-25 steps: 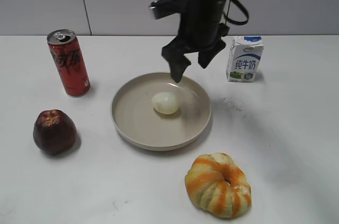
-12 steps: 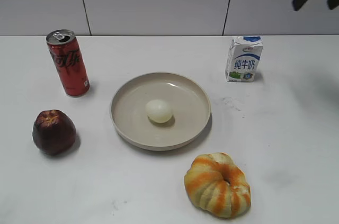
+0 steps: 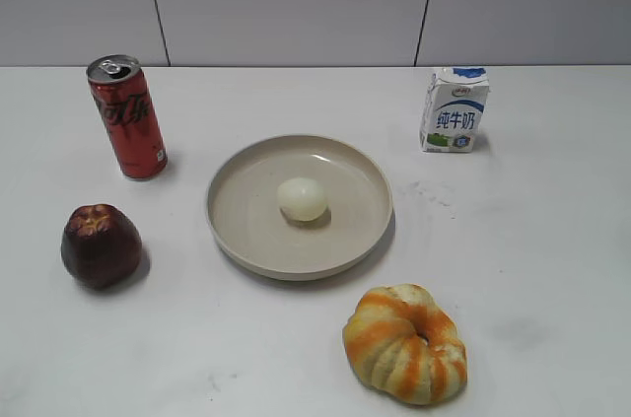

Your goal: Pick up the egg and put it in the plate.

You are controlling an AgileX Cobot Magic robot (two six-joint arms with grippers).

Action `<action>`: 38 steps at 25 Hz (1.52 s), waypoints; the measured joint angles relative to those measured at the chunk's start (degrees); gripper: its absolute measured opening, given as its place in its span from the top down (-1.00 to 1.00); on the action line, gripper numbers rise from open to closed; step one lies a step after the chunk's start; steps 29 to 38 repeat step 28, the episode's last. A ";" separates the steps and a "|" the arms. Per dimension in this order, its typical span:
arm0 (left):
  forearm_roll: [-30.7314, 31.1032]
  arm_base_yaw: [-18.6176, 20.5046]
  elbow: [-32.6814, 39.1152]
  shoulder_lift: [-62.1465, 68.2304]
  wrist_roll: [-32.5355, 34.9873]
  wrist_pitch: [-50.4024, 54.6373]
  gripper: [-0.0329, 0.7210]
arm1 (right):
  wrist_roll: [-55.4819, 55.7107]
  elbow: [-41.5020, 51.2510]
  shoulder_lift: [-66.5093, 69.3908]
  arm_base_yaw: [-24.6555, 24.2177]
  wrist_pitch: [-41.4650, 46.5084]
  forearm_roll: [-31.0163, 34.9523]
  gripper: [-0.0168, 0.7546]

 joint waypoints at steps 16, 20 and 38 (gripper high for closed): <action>0.00 0.00 0.00 0.00 0.00 0.00 0.30 | 0.00 45.11 -45.15 0.00 -8.36 -0.25 -0.55; 0.00 0.00 0.00 0.00 0.00 0.00 0.30 | 0.00 50.63 -55.30 0.00 -8.55 -0.25 -0.55; 0.00 0.00 0.00 0.00 0.00 0.00 0.30 | 0.00 50.69 -72.66 0.00 -9.16 -0.19 -0.55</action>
